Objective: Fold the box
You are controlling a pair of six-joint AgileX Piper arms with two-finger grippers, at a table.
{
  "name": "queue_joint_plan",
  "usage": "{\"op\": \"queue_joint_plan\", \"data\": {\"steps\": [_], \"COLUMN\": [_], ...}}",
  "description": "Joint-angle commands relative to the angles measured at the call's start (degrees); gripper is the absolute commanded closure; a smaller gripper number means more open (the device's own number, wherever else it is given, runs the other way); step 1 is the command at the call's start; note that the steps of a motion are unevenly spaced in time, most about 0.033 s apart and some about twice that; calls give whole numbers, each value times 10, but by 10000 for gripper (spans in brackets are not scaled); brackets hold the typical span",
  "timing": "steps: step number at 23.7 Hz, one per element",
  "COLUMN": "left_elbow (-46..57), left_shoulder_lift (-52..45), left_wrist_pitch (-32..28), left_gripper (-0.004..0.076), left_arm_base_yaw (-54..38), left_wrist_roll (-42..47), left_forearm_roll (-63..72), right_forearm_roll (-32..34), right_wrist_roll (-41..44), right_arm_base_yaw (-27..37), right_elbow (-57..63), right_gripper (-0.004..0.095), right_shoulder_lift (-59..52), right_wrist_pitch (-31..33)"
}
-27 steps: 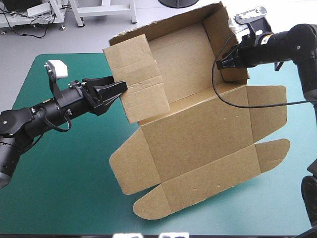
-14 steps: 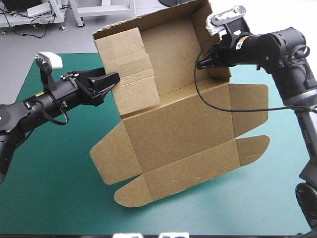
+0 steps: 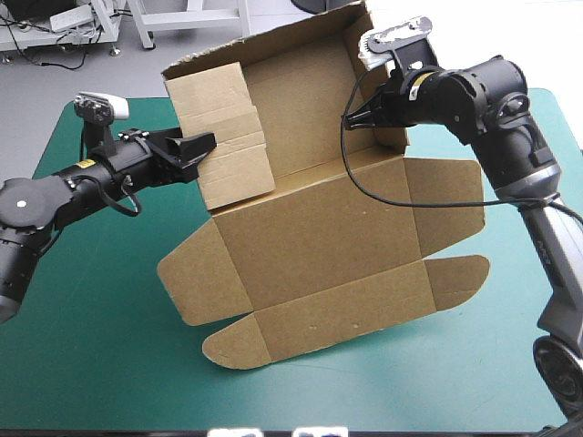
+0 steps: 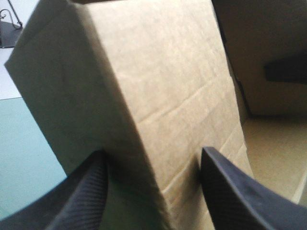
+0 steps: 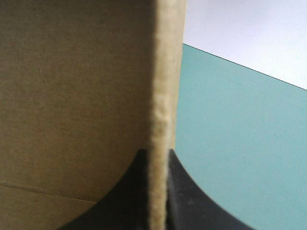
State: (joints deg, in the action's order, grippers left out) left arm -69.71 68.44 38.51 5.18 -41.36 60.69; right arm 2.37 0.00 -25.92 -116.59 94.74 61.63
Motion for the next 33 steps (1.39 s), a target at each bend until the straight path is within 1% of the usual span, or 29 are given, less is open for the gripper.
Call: {"op": "queue_joint_plan", "data": {"steps": [1, 4, 6, 8, 11, 12, 15, 16, 17, 18, 19, 21, 23, 24, 25, 28, 29, 30, 31, 33], "left_elbow": [-20, -22, -30, -46, -75, -81, -107, -110, -116, -118, -123, -129, -135, -143, -150, -179, -188, -200, -214, -226], "left_shoulder_lift": [8, 27, 44, 65, 97, 104, 121, 123, 131, 135, 143, 149, 151, 155, 159, 176, 182, 189, 196, 204], "left_wrist_pitch": [-69, -124, -127, -109, -92, -96, -127, -127, -127, -127, -126, -127, -140, -140, -138, -102, -82, -60, -27, 6], "left_gripper": [311, 313, 336, 356, 359, 359, 370, 378, 389, 389, 389, 391, 440, 478, 498, 508, 510, 528, 577, 672], "left_arm_base_yaw": [39, 71, 85, 94, 107, 111, 118, 118, 118, 118, 118, 118, 118, 118, 118, 118, 118, 118, 118, 118], "left_wrist_roll": [32, 60, 94, 141, 196, 205, 273, 284, 323, 336, 366, 400, 419, 420, 420, 420, 420, 420, 420, 417], "left_forearm_roll": [-23, -69, -117, -170, -232, -241, -282, -291, -324, -334, -360, -385, -402, -406, -406, -405, -408, -418, -430, -447], "right_forearm_roll": [-17, -18, -17, -18, -27, -30, -45, -51, -65, -83, -122, -149, -188, -222, -237, -242, -241, -239, -238, -226], "right_wrist_roll": [21, 21, 23, 23, 23, 23, 39, 40, 48, 48, 33, 22, 14, -11, -15, -30, -32, -34, -36, -43], "right_arm_base_yaw": [-4, -4, -4, -4, -4, -4, -4, -4, -4, -4, -4, -4, -4, -4, -4, -4, -4, -4, -4, -4], "right_elbow": [-13, -13, -13, -13, -13, -13, -13, -13, -13, -13, -13, -13, -13, -13, -13, -13, -13, -13, -13, -13], "right_gripper": [932, 932, 932, 932, 932, 932, 932, 932, 932, 932, 932, 932, 933, 933, 933, 932, 932, 932, 932, 932], "right_shoulder_lift": [-14, -6, -2, 4, 12, 13, 28, 28, 31, 34, 39, 48, 52, 52, 52, 52, 52, 52, 52, 52], "right_wrist_pitch": [-52, -52, -51, -49, -48, -47, -52, -57, -67, -78, -82, -67, -69, -81, -87, -75, -70, -68, -68, -60]}}
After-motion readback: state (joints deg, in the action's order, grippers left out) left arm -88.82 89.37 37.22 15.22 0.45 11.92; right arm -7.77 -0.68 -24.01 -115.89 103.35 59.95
